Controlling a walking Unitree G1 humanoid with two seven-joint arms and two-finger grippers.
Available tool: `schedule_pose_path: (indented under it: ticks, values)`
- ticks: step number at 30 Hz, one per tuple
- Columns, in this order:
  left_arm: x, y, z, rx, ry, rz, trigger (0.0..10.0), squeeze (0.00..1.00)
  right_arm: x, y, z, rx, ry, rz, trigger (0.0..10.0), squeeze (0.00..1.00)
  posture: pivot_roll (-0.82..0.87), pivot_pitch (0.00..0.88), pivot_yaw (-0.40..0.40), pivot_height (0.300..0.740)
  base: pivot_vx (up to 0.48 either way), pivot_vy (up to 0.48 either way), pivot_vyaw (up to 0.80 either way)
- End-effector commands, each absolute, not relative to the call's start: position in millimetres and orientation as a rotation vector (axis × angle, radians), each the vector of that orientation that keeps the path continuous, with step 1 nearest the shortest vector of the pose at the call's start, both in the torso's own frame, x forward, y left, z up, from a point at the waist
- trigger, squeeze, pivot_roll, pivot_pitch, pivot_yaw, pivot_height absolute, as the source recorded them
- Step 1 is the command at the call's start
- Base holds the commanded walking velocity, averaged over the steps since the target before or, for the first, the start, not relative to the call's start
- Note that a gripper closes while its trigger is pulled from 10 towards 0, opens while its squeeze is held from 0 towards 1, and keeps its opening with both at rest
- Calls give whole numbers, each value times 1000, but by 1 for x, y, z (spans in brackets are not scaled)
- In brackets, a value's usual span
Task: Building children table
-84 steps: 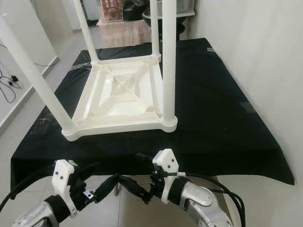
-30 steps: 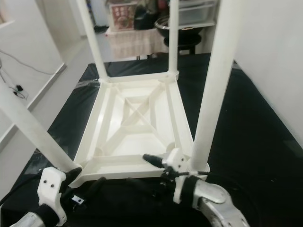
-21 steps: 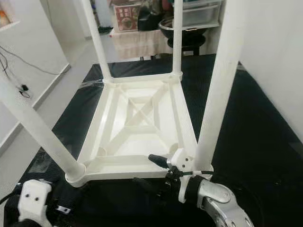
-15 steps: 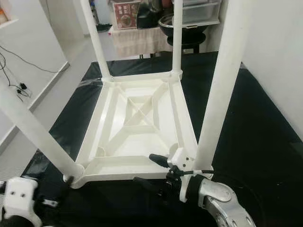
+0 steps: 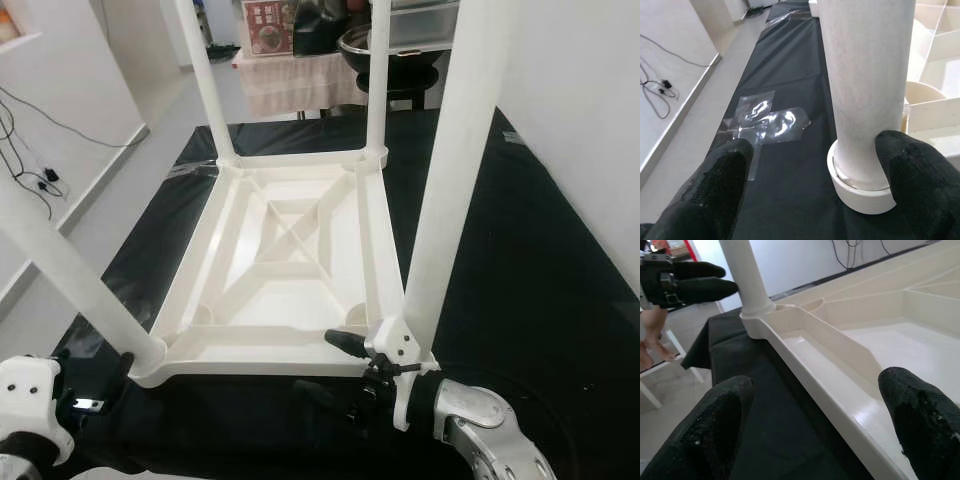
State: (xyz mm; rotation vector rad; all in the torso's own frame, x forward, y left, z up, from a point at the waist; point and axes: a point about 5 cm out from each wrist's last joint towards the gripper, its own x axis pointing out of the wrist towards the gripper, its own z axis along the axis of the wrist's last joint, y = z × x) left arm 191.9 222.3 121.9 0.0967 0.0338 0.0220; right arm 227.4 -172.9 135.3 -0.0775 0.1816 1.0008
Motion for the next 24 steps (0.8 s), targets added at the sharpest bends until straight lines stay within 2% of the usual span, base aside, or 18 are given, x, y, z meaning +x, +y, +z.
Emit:
schedule_pose_path:
  ticks: [1,6,24]
  values:
    - [196,227,123,113,15,24,10000,0,225,-169,138,-80,175,1024,10000,0,-82,129,90,740,0,0,0]
    - [208,213,126,63,-20,-70,10000,0,222,-166,137,-70,174,1032,10000,0,-88,136,92,740,0,0,0]
    - [215,206,139,7,-106,-119,10000,0,220,-159,135,-63,181,1058,10000,0,-77,131,90,740,0,0,0]
